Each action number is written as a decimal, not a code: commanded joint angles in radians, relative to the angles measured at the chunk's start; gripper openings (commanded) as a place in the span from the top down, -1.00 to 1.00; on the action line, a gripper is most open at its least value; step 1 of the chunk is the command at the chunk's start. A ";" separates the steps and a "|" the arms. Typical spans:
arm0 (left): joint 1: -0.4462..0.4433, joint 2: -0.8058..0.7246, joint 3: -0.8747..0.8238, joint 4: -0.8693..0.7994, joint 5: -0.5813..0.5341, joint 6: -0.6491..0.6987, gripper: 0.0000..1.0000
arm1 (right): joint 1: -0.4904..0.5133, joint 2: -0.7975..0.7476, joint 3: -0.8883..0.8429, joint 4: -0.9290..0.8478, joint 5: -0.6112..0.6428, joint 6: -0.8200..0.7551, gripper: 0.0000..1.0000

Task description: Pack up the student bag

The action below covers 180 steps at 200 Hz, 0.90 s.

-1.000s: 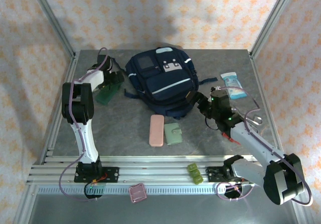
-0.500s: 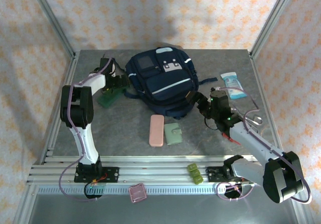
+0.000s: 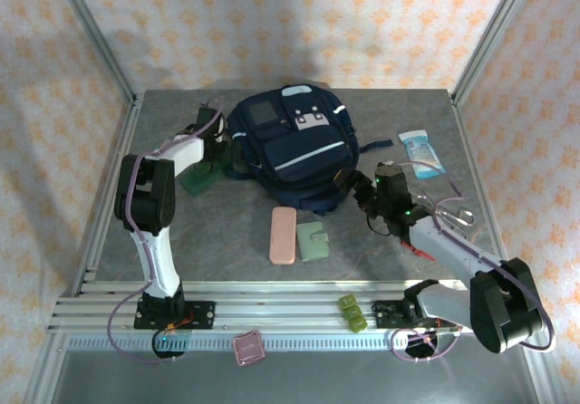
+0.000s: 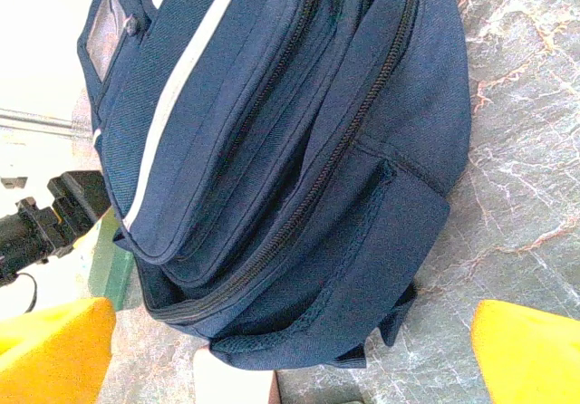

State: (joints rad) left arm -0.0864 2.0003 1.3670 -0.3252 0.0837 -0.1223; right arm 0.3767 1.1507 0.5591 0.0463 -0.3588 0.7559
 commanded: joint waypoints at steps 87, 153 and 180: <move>0.148 -0.064 -0.022 -0.055 -0.025 -0.128 -0.99 | -0.005 0.024 -0.004 0.054 -0.010 0.015 -0.99; 0.115 -0.050 -0.012 -0.093 -0.027 -0.170 -0.99 | -0.005 0.052 -0.009 0.075 -0.021 0.025 -0.99; 0.088 0.023 0.025 -0.155 -0.107 -0.203 -0.99 | -0.007 0.051 -0.013 0.081 -0.020 0.029 -0.99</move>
State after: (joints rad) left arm 0.0269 1.9793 1.3643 -0.3927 0.0422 -0.2840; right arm 0.3759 1.2034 0.5591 0.0990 -0.3779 0.7746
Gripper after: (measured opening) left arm 0.994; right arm 0.996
